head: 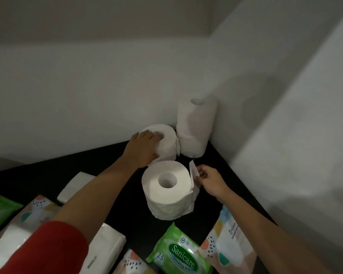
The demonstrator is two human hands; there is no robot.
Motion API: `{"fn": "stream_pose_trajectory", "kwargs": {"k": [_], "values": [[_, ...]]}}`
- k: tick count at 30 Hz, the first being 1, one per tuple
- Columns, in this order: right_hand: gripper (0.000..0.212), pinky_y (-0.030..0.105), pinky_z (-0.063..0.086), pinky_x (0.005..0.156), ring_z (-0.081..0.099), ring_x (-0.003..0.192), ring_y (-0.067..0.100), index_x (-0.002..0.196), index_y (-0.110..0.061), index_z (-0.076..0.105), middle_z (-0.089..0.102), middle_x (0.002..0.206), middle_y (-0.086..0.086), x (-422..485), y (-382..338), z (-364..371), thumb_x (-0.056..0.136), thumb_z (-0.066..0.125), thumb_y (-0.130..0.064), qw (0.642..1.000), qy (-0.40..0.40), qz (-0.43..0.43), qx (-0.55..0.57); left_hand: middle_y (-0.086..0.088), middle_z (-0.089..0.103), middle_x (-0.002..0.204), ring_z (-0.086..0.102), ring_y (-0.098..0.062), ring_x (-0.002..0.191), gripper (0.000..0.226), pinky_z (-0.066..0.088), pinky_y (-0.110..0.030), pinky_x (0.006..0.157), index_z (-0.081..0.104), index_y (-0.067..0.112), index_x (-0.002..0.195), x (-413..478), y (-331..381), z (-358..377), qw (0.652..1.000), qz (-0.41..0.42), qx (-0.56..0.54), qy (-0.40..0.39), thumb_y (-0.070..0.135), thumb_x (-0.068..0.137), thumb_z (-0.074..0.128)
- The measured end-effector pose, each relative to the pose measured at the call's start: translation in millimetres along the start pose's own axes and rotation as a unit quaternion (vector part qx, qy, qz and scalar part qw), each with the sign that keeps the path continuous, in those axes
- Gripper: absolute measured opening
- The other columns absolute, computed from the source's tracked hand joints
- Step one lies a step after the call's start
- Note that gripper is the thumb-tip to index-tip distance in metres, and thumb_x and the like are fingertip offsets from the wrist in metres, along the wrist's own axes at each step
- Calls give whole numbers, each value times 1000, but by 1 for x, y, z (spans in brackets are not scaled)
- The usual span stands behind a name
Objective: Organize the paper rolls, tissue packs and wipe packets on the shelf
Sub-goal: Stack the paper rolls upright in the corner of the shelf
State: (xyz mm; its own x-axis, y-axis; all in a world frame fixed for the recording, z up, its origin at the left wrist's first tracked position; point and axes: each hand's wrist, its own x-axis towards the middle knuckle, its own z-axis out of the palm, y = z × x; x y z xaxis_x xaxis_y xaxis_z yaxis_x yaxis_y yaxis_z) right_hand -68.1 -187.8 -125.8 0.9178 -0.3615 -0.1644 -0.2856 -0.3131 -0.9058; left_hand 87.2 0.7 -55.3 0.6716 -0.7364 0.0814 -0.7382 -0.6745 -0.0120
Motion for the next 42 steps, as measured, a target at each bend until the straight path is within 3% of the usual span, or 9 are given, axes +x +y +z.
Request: {"fn": "stream_pose_trajectory", "kwargs": {"k": [6, 12, 17, 24, 28, 30, 34, 39, 42], "values": [[12, 22, 48, 76, 63, 88, 12, 98, -15, 64, 67, 91, -2, 2, -3, 13, 89, 61, -7, 999, -3, -25, 19, -5, 40, 142, 32, -26, 133, 64, 15, -51, 114, 33, 18, 140, -8, -5, -1, 999, -35, 11, 8, 36, 87, 63], [17, 26, 49, 77, 64, 91, 18, 95, -17, 64, 68, 94, 1, 4, -12, 29, 82, 67, -6, 998, -2, -53, -28, -5, 48, 133, 39, -29, 124, 63, 30, -45, 106, 39, 19, 136, -41, -35, -29, 994, -98, -1, 47, 40, 83, 65], [38, 25, 44, 87, 57, 102, 16, 116, -9, 61, 58, 111, 3, 1, -21, 36, 80, 72, -4, 999, 8, -47, 15, -5, 47, 132, 37, -26, 123, 60, 39, -37, 92, 40, 18, 136, -74, -52, -31, 993, -115, 3, -10, 40, 85, 63], [31, 29, 49, 92, 61, 106, 14, 113, -19, 63, 66, 109, -1, -14, -20, 30, 86, 63, -4, 996, -45, -66, 31, -5, 47, 132, 40, -26, 121, 62, 40, -37, 91, 40, 18, 137, -83, -51, -18, 989, -144, 7, -40, 41, 83, 62], [40, 26, 48, 92, 60, 108, 11, 115, -22, 62, 67, 111, -4, -20, -17, 29, 84, 60, 4, 995, -68, -54, 44, -2, 44, 135, 35, -23, 128, 75, 34, -36, 101, 41, 22, 138, -92, -33, -25, 986, -94, -132, 41, 42, 71, 69], [46, 20, 47, 89, 59, 109, 10, 118, -22, 61, 66, 112, -4, -23, -15, 29, 83, 57, 9, 995, -75, -47, 48, 3, 47, 131, 36, -18, 127, 70, 33, -36, 106, 45, 29, 134, -101, -13, -35, 972, 5, -236, 19, 44, 71, 70], [49, 11, 47, 77, 60, 102, 8, 118, -20, 60, 66, 107, -4, -29, -21, 32, 84, 49, 13, 991, -89, -26, 101, 6, 52, 125, 42, -17, 124, 72, 31, -37, 109, 49, 29, 126, -105, 27, -32, 975, 193, -97, -52, 64, 65, 65], [71, 28, 45, 96, 51, 121, 16, 123, -38, 47, 58, 123, -3, -35, -18, 21, 70, 56, 8, 979, -183, -15, 88, 2, 33, 143, 21, -22, 138, 84, 13, -36, 113, 38, 27, 129, -93, 47, -20, 984, 175, -16, -22, 59, 60, 74], [94, 22, 39, 102, 43, 127, 7, 137, -37, 28, 46, 135, -6, -38, -15, 19, 69, 76, 5, 968, -242, -45, 40, 2, 2, 156, 2, -24, 143, 116, 19, -45, 116, 11, 40, 142, -81, 37, -18, 974, 132, -119, -140, 54, 51, 82]]}}
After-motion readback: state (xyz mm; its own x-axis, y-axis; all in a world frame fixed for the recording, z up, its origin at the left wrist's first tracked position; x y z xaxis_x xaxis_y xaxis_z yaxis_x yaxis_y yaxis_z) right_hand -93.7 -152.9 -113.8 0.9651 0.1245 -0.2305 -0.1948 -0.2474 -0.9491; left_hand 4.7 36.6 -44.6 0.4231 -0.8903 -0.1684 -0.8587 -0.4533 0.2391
